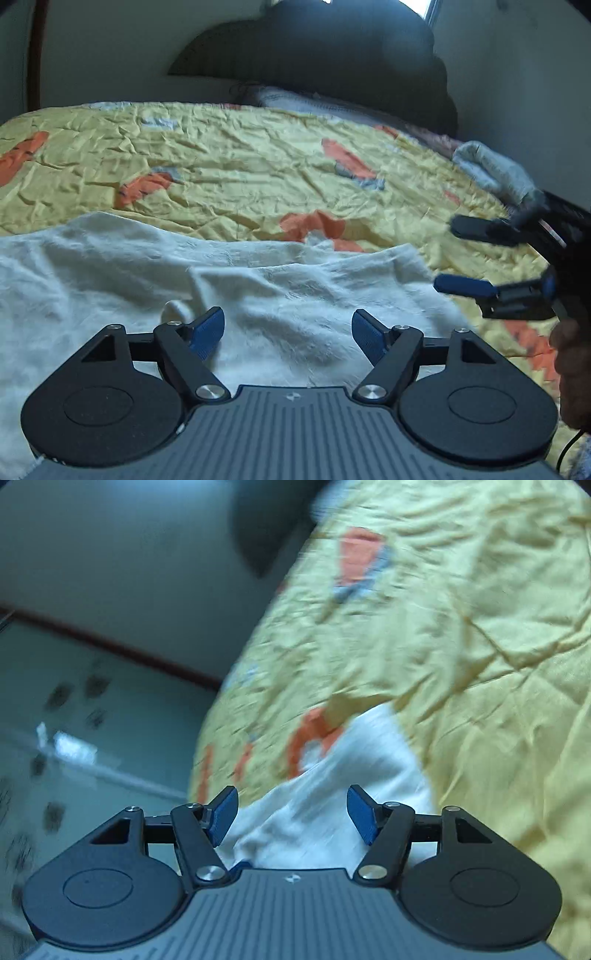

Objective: Fold towel

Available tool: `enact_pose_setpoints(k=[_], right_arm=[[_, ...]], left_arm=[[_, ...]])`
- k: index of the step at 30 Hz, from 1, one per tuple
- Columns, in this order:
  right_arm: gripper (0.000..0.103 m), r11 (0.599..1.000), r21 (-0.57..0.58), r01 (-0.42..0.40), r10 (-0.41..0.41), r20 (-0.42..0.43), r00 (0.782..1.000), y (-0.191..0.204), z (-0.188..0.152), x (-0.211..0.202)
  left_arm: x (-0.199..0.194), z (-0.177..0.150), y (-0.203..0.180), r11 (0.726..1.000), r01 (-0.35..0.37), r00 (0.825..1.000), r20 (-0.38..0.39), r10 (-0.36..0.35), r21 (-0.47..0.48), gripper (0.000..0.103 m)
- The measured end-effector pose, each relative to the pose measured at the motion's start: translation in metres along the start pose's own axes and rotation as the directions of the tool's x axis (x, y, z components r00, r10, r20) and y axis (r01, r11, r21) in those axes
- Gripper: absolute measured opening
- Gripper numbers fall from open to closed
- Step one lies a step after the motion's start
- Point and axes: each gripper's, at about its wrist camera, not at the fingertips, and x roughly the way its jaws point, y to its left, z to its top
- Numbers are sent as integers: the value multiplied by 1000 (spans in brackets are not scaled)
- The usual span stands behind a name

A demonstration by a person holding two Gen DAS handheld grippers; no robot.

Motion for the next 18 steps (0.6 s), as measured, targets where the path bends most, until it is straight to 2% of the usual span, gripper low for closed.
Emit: enact_pose_setpoints(k=[1,3,5,7,8,9,11,13,15,18], right_arm=[[70,999,7,-47,47,-11,999,2,-11,-9],[73,996,25,-83,83,-24,996,3,-31,-25],[73,996,60,-69,71,-46,996,-6,-45,-28],[73,993,114,-11,20,-80,997,-27,-57,-23],[72,989,143,22,-8,-96,995,-38,-61,-19],[66,988,155,5,7,-73,997,-43,-63,-20],[67,980,197,1,12,-60,998,-41,-63,-27],[70,991,136,9,-3,-47,999,-25,-61,-31],[71,999,25,32,-31,-51,998,0,-61,-26],[71,984,-174,50,-65,-82,995,45,-75,-4]], left_arm=[[-13,-4,-2,1000,9,1000,25,-10,3,80],[-32,-16,-9,998,59,998,34,-60,13,80],[-35,-32,-16,995,94,996,-4,-94,37,80],[-25,-47,-16,997,76,995,-59,-75,28,80],[-21,-55,-12,997,68,996,-56,-67,22,80],[-22,-59,-10,997,72,997,-22,-71,28,80],[-27,-55,-4,997,73,997,-21,-74,-8,79],[-43,-49,11,994,73,997,15,-72,-84,79],[-70,-44,35,986,51,996,87,-38,-161,80],[-122,-44,80,952,-42,977,189,103,-302,80]])
